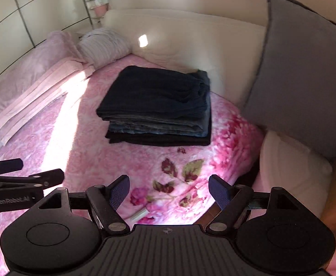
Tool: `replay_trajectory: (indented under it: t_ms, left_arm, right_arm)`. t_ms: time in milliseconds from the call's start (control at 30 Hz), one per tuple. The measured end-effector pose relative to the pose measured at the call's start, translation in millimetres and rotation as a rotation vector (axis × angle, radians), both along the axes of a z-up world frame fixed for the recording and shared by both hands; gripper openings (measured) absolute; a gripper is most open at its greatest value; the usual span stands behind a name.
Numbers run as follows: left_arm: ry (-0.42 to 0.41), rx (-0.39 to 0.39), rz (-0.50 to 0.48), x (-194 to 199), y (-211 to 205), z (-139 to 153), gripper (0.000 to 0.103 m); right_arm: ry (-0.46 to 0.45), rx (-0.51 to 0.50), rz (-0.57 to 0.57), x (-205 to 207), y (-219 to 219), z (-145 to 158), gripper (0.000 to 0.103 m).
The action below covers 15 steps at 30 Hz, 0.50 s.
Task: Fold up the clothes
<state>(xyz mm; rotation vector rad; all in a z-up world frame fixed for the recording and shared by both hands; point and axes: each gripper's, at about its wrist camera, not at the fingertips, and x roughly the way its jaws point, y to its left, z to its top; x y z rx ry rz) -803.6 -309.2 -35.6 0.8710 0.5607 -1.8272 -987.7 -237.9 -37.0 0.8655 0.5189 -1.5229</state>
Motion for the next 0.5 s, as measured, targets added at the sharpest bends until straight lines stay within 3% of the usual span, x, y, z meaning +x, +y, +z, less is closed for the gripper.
replay_trajectory:
  t_ms: [500]
  left_arm:
    - [-0.048, -0.020, 0.024, -12.9, 9.8, 4.1, 0.099]
  right_arm:
    - [0.006, 0.006, 0.033, -1.2, -7.3, 1.9, 0.079]
